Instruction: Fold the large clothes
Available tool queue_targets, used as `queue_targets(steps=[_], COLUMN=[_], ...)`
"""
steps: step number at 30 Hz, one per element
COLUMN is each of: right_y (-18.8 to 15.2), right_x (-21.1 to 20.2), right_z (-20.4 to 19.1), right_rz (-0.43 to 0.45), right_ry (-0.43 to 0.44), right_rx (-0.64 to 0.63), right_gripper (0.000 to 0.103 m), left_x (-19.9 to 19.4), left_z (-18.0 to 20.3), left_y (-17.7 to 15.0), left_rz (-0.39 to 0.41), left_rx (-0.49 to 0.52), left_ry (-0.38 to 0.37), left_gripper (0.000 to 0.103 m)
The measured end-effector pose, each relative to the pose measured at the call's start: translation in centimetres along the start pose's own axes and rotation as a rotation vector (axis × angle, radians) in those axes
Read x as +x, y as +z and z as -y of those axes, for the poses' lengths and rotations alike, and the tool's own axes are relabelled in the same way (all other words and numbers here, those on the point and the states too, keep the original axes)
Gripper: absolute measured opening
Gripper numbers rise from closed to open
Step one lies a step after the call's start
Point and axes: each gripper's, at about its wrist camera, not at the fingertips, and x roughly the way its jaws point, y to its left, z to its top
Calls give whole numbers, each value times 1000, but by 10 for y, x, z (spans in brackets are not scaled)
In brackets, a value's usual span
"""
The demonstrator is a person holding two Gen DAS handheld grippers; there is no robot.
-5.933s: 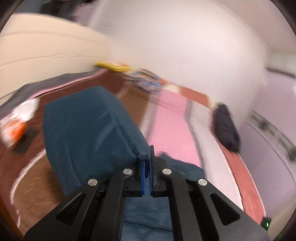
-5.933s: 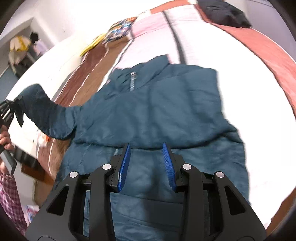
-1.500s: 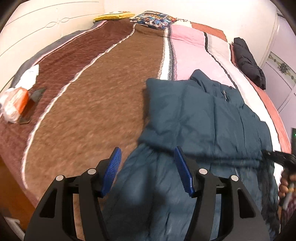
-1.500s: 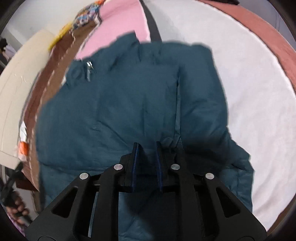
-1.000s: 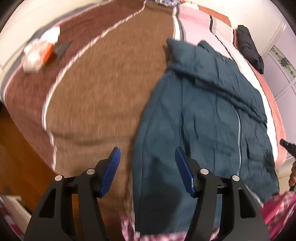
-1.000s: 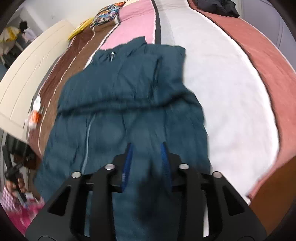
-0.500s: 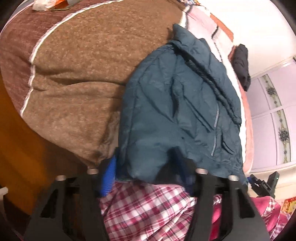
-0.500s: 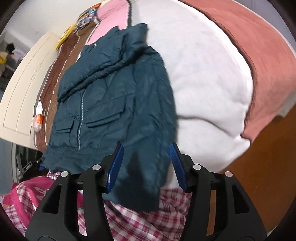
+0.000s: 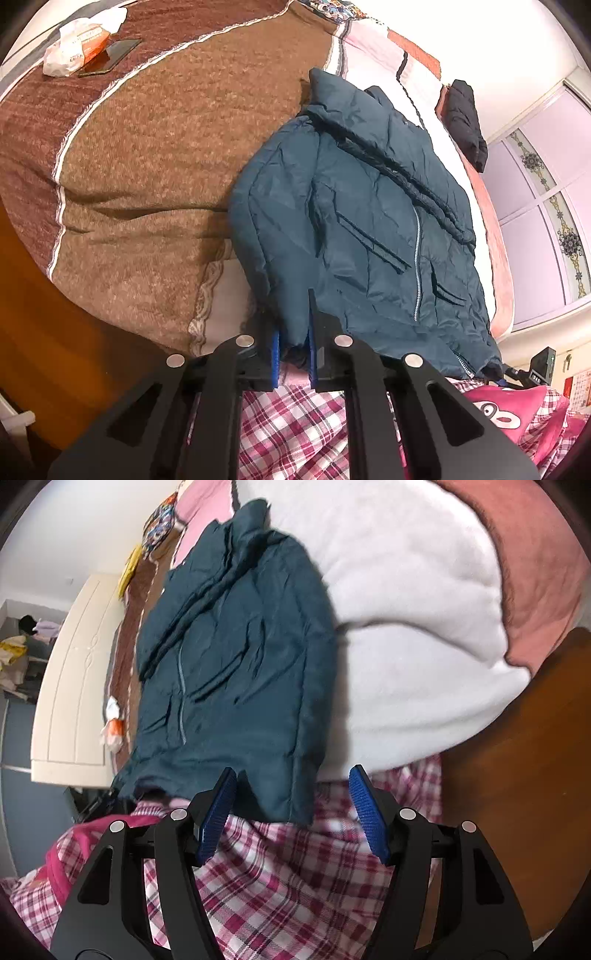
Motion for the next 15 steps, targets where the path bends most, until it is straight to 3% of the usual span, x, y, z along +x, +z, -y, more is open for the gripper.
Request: queue_targets(steps=[2,5,10,15], right_y=[-2,-2,6,35], right_x=[2,0,-23,-48], right_z=[-2,-10,-23,-56], right_rz=[-6,6,104,215], right_ry=[22,20,79,123], right_rx=[-8,-38,-72,-135], right_gripper=[32,19,16,15], left_x=[-2,-5,-13,-30], left_z=[1,4,9,26], left_y=[0,2,8,32], left_rz=[12,27,65,128], left_rx=[-1,-1,2,32], left_ry=[-3,-9,-22,-41], left_gripper=[10,10,10,9])
